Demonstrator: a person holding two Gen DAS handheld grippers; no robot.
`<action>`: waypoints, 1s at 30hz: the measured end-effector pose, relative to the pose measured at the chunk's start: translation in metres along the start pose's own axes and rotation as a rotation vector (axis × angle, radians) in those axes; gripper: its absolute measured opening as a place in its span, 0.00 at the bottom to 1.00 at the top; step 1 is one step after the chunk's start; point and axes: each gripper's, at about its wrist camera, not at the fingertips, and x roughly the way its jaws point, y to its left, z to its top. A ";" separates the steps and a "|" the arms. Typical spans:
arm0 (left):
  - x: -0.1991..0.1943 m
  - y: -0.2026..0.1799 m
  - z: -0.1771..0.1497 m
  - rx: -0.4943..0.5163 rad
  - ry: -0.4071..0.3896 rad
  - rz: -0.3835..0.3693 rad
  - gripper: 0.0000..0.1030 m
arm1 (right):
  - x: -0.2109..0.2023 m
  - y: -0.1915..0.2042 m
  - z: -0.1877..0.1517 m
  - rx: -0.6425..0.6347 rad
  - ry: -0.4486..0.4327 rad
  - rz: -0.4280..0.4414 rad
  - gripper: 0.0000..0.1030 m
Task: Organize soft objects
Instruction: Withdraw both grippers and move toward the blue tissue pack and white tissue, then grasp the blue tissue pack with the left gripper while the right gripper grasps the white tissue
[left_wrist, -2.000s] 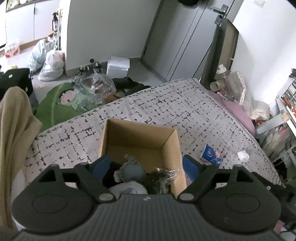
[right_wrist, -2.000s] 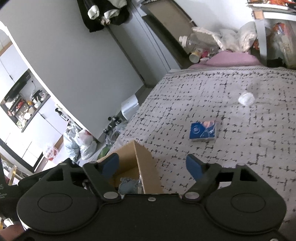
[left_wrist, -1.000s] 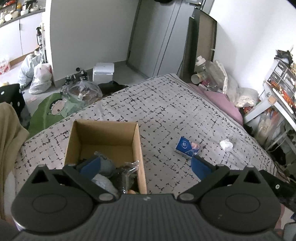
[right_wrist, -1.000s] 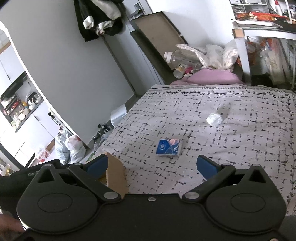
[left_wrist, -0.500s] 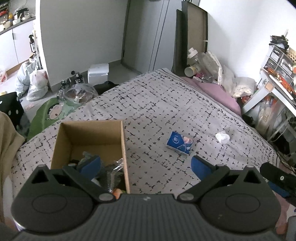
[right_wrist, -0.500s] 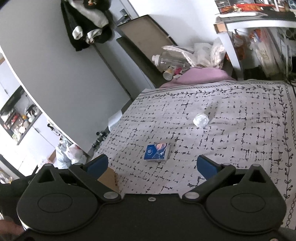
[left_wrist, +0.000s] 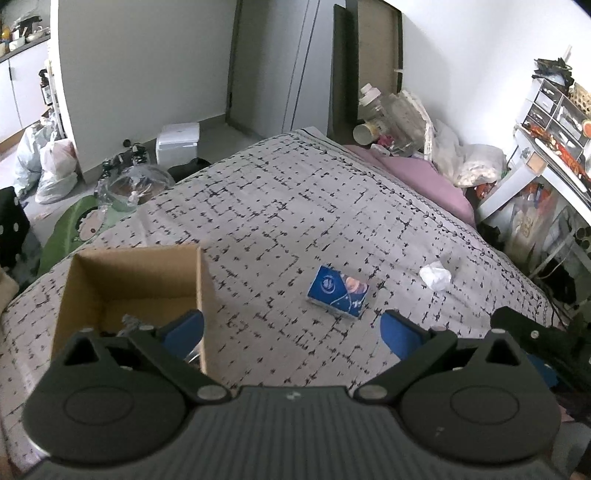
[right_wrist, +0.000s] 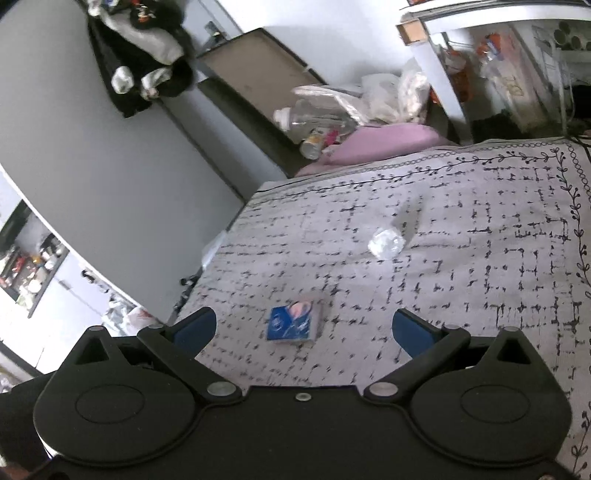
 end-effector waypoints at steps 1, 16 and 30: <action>0.004 -0.001 0.001 0.002 0.001 -0.007 0.97 | 0.004 -0.001 0.001 -0.005 -0.003 -0.014 0.99; 0.080 -0.030 0.014 0.008 0.058 -0.043 0.96 | 0.053 -0.036 0.018 0.074 0.015 -0.096 0.92; 0.163 -0.048 0.014 0.074 0.169 -0.013 0.96 | 0.105 -0.061 0.033 0.141 0.084 -0.141 0.90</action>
